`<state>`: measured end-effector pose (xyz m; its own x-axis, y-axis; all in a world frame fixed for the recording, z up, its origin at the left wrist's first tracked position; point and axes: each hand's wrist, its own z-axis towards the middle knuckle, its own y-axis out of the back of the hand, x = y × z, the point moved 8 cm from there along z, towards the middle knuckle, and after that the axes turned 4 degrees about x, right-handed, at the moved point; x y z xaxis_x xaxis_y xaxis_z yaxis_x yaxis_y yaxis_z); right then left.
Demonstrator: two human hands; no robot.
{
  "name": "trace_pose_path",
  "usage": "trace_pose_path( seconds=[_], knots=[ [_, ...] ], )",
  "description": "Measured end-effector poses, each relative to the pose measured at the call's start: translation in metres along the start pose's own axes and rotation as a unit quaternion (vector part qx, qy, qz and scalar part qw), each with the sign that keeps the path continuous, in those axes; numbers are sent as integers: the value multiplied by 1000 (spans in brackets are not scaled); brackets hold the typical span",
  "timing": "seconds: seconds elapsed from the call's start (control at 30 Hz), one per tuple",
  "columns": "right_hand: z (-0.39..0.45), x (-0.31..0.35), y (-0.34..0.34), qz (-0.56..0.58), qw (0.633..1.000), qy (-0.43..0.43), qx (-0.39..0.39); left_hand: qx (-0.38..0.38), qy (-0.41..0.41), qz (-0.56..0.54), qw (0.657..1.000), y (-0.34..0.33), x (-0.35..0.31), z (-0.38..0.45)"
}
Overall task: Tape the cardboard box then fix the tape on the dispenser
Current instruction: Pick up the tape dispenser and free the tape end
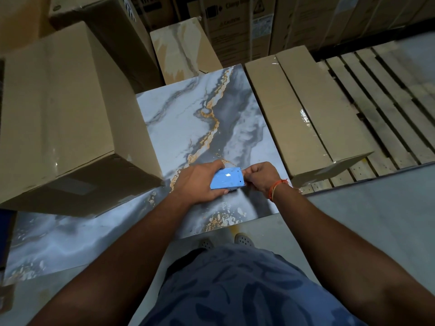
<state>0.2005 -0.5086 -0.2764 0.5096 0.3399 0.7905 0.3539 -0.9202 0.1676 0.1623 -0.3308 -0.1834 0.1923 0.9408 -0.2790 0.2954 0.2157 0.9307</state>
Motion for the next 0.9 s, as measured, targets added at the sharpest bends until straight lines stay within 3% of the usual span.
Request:
trace_pose_path(
  seconds=[0.4, 0.9],
  knots=[
    [10, -16, 26, -39, 998, 6, -48, 0, -11, 42, 999, -7, -27, 20],
    [17, -13, 55, -67, 997, 27, -3, 38, 47, 96, 994, -6, -47, 35]
  ],
)
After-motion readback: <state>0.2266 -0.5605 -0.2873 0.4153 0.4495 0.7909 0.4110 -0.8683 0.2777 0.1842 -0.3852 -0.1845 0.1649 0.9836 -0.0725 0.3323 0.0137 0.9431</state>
